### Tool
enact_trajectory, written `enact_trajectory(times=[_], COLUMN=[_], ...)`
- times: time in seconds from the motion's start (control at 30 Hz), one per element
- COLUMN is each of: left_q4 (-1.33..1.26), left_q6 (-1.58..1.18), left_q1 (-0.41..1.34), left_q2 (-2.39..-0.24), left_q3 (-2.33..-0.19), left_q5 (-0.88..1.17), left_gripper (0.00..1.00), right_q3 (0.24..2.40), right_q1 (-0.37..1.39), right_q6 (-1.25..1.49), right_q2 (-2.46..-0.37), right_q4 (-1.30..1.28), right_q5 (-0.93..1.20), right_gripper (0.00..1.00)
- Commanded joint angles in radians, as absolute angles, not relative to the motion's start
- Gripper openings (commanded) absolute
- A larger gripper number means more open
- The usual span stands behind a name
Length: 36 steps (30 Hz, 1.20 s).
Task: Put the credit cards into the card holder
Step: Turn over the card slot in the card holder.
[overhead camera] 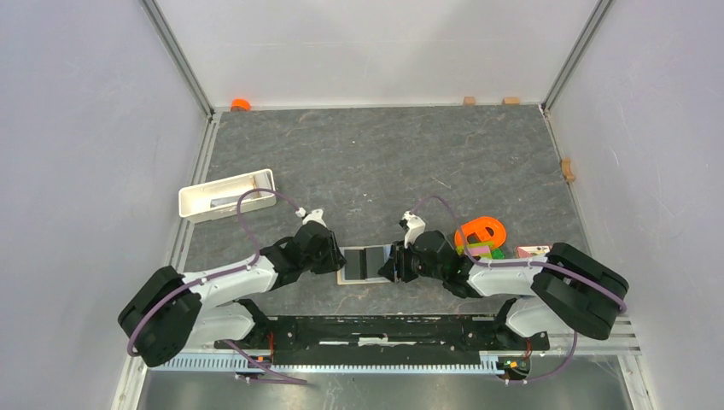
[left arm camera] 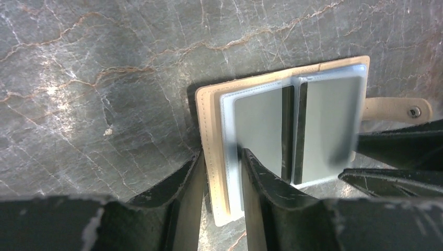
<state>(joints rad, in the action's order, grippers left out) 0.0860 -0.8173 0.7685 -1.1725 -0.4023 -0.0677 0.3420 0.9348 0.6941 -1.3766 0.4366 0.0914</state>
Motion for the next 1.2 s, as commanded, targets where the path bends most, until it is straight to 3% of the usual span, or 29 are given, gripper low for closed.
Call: enact_trajectory(times=[0.0,0.53,1.17], left_q4=[0.084,0.059,0.057], left_q6=[-0.822,-0.831,-0.853], left_q1=[0.77,0.769,0.769], left_q2=[-1.216,-1.224,-1.199], left_q3=[-0.355,-0.357,-0.345], left_q5=[-0.048,-0.013,0.017], left_gripper=[0.37,0.3,0.27], right_q3=[0.313,0.355,0.389], right_q1=[0.936,0.961,0.991], right_q6=[0.758,0.77,0.742], right_q2=[-1.413,-1.444,-1.382], right_q4=[0.581,0.751,0.701], right_q5=[0.188,0.253,0.156], right_gripper=[0.43,0.41,0.39])
